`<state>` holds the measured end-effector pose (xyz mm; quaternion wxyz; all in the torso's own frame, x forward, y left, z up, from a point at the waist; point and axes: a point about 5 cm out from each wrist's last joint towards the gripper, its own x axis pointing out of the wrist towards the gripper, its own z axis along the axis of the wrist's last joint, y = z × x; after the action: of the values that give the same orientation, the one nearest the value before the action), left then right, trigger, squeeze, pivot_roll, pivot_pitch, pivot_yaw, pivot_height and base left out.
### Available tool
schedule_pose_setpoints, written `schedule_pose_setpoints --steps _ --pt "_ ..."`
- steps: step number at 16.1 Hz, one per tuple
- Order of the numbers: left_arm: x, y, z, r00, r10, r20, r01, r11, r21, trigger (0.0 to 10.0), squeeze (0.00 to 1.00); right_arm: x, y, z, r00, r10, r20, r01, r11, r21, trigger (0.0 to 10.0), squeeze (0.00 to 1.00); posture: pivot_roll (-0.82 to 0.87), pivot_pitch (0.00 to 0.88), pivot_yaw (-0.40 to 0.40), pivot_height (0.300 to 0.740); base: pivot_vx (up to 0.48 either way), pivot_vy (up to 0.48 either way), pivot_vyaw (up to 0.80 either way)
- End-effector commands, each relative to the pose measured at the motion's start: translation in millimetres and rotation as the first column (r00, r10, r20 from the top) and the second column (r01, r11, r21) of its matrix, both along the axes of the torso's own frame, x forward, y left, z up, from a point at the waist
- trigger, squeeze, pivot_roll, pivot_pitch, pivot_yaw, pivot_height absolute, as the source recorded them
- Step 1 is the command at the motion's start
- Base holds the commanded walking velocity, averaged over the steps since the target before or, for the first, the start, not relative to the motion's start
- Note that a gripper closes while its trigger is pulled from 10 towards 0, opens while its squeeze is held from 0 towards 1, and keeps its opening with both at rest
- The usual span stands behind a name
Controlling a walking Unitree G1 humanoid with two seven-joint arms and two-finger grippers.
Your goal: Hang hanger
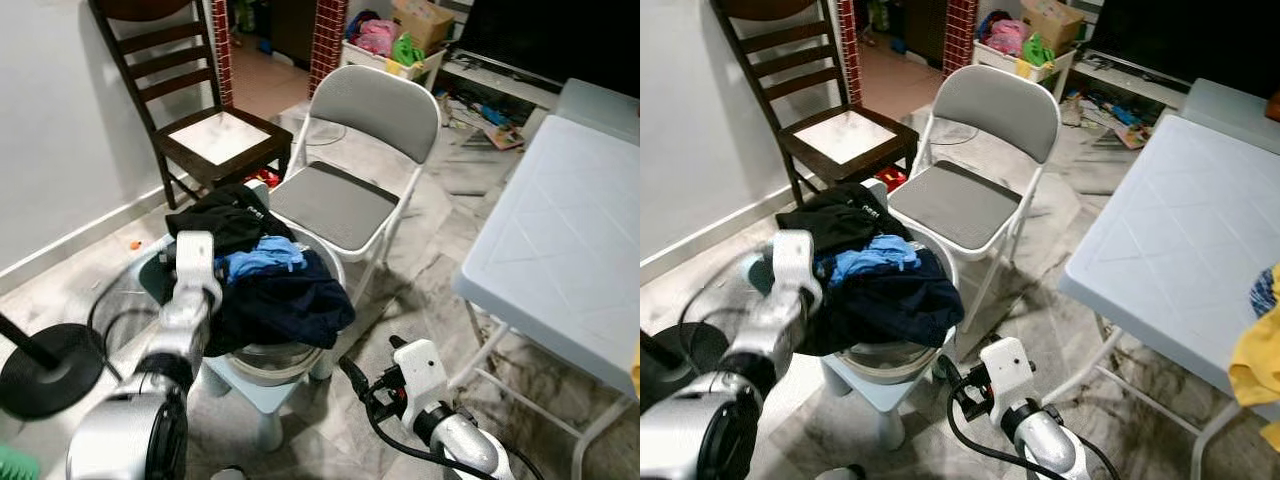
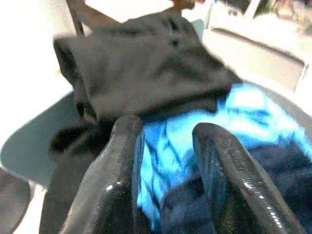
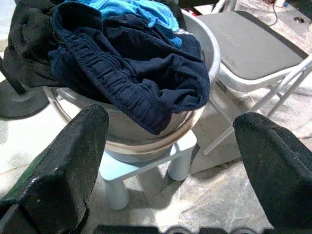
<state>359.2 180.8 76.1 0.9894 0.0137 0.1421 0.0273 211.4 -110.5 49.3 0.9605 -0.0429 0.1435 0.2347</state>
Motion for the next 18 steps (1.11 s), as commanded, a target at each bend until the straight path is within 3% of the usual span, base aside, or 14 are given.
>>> schedule_pose_setpoints --steps 1,4,6,7,8,9,10,11,14,18 --pt "3.8 -5.3 5 1.000 0.011 0.011 -0.011 1.000 -0.026 0.0 0.00 0.0 -1.6 -3 1.000 0.003 -0.018 -0.003 1.000 -0.018 10.0 0.00 0.05 0.075 -0.120 0.740 0.000 0.000 0.00" --pt "4.5 -0.8 6 0.998 0.056 0.004 -0.055 0.997 -0.062 0.0 0.00 0.2 1.6 -3 1.000 0.022 -0.018 -0.022 1.000 -0.021 10.0 0.00 0.05 0.083 -0.118 0.740 0.000 0.000 0.00" --pt "2.0 5.4 0 0.993 0.099 -0.057 -0.102 0.992 -0.069 0.0 0.00 0.3 1.2 -4 1.000 0.018 -0.017 -0.018 0.999 -0.027 10.0 0.00 0.05 0.081 -0.113 0.740 0.000 0.000 0.00" --pt "0.5 1.0 -3 0.995 0.070 -0.067 -0.076 0.994 -0.078 4.0 0.00 -0.1 0.7 -5 1.000 0.015 -0.018 -0.015 0.999 -0.029 10.0 0.00 0.05 0.080 -0.112 0.740 0.000 0.000 0.00" --pt "0.8 -9.9 -1 1.000 -0.022 -0.013 0.022 0.999 -0.042 10.0 0.53 -1.0 0.5 -6 1.000 0.011 -0.020 -0.011 0.999 -0.035 10.0 0.00 0.05 0.080 -0.109 0.740 0.000 0.000 0.00" --pt "1.0 -18.2 2 0.997 -0.076 0.030 0.077 0.997 -0.030 10.0 1.00 -1.5 0.2 -6 1.000 0.008 -0.021 -0.009 0.999 -0.039 10.0 0.00 0.05 0.081 -0.108 0.740 0.000 0.000 0.00" --pt "0.9 -21.4 3 0.994 -0.096 0.044 0.097 0.995 -0.028 10.0 1.00 -1.6 0.1 -6 1.000 0.008 -0.021 -0.009 0.999 -0.040 10.0 0.00 0.05 0.081 -0.108 0.740 0.000 0.000 0.00" --pt "-6.5 -37.1 2 0.977 -0.171 0.123 0.164 0.984 0.066 10.0 1.00 -2.8 1.4 -6 1.000 0.003 -0.022 -0.004 0.999 -0.036 10.0 0.00 0.05 0.084 -0.108 0.740 0.000 0.000 0.00" --pt "-22.0 -45.0 -21 0.973 -0.228 0.046 0.223 0.970 0.094 10.0 1.00 -1.8 2.8 -7 1.000 0.018 -0.018 -0.019 0.999 -0.049 10.0 0.00 0.05 0.086 -0.112 0.740 0.000 0.000 0.00" --pt "-22.3 -37.0 -23 0.985 -0.170 0.017 0.168 0.982 0.088 10.0 1.00 -2.6 3.1 -7 0.999 0.026 -0.019 -0.027 0.998 -0.062 10.0 0.00 0.05 0.091 -0.114 0.740 0.000 0.000 0.00"
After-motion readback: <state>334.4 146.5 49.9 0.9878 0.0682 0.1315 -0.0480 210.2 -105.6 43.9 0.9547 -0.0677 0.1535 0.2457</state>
